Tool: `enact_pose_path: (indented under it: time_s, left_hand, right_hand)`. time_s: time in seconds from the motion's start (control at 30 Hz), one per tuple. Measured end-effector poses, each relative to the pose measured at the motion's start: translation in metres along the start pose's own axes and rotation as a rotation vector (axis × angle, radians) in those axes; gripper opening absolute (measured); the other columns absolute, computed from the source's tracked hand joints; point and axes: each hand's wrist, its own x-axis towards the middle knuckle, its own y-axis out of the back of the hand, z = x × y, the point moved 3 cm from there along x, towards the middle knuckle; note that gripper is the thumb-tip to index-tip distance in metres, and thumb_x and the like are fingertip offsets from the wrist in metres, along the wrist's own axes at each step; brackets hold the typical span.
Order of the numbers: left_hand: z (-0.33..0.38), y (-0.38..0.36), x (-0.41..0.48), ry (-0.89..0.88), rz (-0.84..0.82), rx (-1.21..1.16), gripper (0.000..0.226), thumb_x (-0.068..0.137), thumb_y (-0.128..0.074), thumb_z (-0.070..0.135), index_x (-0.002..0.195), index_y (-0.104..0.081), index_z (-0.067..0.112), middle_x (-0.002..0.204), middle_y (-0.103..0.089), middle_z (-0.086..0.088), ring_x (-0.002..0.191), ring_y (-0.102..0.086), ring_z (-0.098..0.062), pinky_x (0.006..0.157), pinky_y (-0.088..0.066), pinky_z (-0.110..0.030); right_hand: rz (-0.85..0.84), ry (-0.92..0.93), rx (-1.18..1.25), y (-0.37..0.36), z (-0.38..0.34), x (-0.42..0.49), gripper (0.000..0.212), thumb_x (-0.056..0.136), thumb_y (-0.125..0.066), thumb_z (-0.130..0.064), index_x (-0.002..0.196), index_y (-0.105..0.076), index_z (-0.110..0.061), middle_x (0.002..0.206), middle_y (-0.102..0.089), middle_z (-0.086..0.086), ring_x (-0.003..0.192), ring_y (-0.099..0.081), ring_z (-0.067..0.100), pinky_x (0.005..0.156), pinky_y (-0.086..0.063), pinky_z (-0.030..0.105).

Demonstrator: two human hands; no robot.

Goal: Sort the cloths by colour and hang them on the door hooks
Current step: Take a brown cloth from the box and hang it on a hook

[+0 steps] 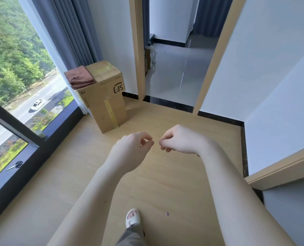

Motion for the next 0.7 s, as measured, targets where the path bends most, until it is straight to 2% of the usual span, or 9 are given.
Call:
enact_pose_path:
  time_s: [0.2, 0.33, 0.7]
  left_hand:
    - [-0.038, 0.047, 0.065, -0.034, -0.027, 0.007, 0.021, 0.102, -0.051, 0.049, 0.114, -0.066, 0.041, 0.106, -0.065, 0.016, 0.098, -0.062, -0.014, 0.088, -0.055, -0.037]
    - [-0.066, 0.069, 0.096, -0.027, -0.031, -0.007, 0.019, 0.102, -0.051, 0.047, 0.107, -0.068, 0.041, 0.102, -0.066, 0.017, 0.096, -0.062, -0.013, 0.087, -0.056, -0.036]
    - [-0.121, 0.103, 0.148, 0.054, -0.048, 0.025, 0.02, 0.103, -0.049, 0.048, 0.11, -0.067, 0.042, 0.099, -0.063, 0.017, 0.096, -0.062, -0.015, 0.086, -0.055, -0.034]
  right_hand:
    - [0.041, -0.016, 0.026, 0.01, -0.051, 0.061, 0.019, 0.094, -0.06, -0.035, 0.09, -0.076, -0.026, 0.095, -0.077, -0.012, 0.093, -0.071, 0.004, 0.094, -0.055, 0.034]
    - [0.028, -0.029, 0.021, 0.009, -0.079, 0.096, 0.019, 0.094, -0.059, -0.035, 0.09, -0.076, -0.028, 0.095, -0.077, -0.011, 0.096, -0.071, 0.006, 0.095, -0.054, 0.034]
    - [-0.025, -0.004, 0.043, 0.006, -0.122, 0.178, 0.016, 0.096, -0.06, -0.032, 0.094, -0.075, -0.028, 0.091, -0.077, -0.014, 0.091, -0.072, 0.001, 0.097, -0.056, 0.039]
